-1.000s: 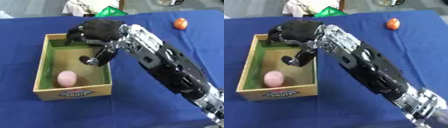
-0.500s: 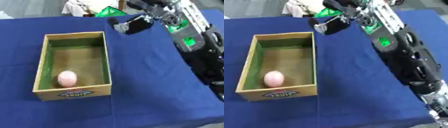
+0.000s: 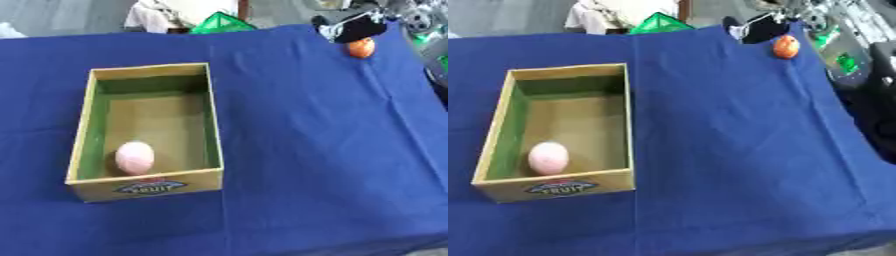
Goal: Pick up objects on the table and place them in the box.
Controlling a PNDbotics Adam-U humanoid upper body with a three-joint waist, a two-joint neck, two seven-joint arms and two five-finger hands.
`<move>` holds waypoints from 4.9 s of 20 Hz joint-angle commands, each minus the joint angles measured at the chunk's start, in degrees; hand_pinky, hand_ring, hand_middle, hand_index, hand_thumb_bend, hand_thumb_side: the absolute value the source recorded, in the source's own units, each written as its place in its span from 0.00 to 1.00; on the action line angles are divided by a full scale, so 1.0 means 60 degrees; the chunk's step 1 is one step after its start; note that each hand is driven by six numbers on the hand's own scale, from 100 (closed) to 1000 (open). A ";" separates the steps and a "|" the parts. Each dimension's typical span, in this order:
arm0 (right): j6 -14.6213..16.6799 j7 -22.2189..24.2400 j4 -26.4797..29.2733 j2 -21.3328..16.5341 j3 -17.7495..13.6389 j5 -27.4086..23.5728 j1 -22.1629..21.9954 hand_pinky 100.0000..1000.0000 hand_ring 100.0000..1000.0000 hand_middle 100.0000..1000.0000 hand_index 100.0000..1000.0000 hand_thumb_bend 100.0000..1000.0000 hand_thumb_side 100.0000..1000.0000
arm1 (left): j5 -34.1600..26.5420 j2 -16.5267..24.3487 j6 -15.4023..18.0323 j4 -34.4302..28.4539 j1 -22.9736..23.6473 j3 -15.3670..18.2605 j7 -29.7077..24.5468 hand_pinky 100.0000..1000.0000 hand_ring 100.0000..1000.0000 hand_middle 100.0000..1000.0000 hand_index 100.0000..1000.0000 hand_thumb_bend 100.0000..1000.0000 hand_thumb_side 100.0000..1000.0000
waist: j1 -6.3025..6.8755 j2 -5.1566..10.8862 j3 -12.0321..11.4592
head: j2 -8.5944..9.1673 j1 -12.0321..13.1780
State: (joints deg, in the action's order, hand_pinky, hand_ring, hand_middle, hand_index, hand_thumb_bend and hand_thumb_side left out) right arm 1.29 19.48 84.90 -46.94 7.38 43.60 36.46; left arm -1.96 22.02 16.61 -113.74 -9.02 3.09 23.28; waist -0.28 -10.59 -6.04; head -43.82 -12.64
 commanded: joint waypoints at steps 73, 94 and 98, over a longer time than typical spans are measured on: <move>-0.1386 -0.1413 -0.6669 0.0120 -0.1620 0.2984 0.2421 0.73 0.78 0.73 0.82 0.00 0.00 | -0.0060 -0.0042 0.0034 -0.0142 -0.0391 -0.0023 -0.0119 0.73 0.86 0.71 0.73 0.09 0.85 | 0.0544 -0.1053 -0.0400 | 0.1421 -0.0048; -0.1153 -0.3654 -0.4717 -0.0475 -0.0931 0.1777 0.1620 0.54 0.52 0.47 0.62 0.00 0.00 | -0.0025 -0.0014 0.0046 -0.0142 -0.0388 0.0007 -0.0118 0.73 0.86 0.71 0.73 0.08 0.84 | 0.0426 -0.1003 -0.0384 | 0.1124 -0.0090; -0.0609 -0.4019 -0.3819 -0.0809 -0.0506 0.1235 0.1370 0.54 0.52 0.48 0.62 0.00 0.00 | -0.0004 0.0032 0.0053 -0.0142 -0.0396 0.0018 -0.0100 0.73 0.86 0.71 0.73 0.09 0.84 | 0.0366 -0.0955 -0.0332 | 0.0992 -0.0004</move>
State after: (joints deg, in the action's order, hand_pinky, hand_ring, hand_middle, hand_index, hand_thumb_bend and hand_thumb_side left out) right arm -3.37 -3.96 59.30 -48.54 4.07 52.24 43.92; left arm -2.27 20.70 16.78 -113.74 -11.09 2.69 22.59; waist 2.10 -17.62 -8.10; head -37.41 -12.94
